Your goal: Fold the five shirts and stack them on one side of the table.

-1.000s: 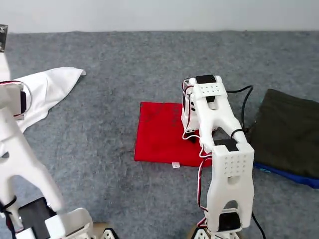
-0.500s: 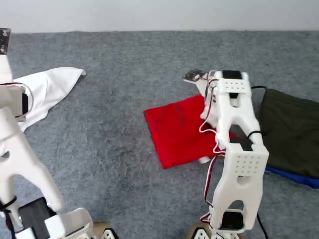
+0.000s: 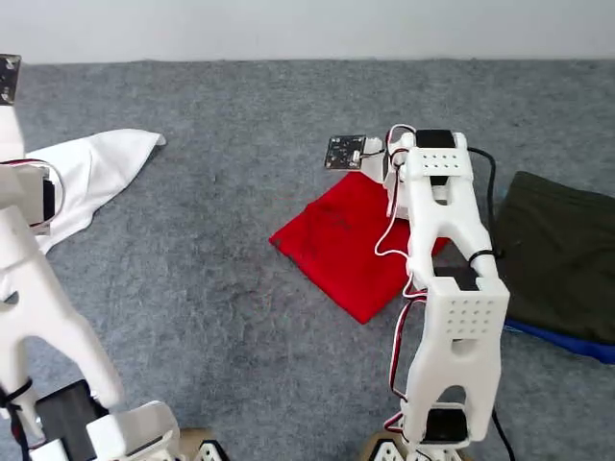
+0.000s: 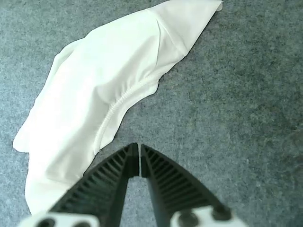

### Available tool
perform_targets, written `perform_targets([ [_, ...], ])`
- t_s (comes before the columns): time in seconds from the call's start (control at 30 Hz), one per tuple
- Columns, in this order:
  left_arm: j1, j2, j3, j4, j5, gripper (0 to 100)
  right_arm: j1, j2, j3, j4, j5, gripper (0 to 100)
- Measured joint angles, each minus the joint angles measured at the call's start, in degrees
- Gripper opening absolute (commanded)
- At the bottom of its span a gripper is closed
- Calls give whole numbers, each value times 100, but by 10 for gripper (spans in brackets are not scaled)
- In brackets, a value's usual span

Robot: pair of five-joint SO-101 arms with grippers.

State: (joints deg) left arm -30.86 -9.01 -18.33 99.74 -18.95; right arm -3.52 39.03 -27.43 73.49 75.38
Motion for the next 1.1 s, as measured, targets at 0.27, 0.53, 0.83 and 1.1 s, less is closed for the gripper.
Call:
perform_targets([
  [0.27, 0, 0, 0, 0, 0, 13, -26, -1020, 0, 158, -2338, 219],
  [0.53, 0, 0, 0, 0, 0, 13, -404, -1697, 0, 1266, -4958, 219],
  [0.83, 0, 0, 0, 0, 0, 13, -958, -1925, 0, 2541, -8712, 223],
  [1.1, 0, 0, 0, 0, 0, 13, -1108, -1767, -9, 2629, -10743, 542],
])
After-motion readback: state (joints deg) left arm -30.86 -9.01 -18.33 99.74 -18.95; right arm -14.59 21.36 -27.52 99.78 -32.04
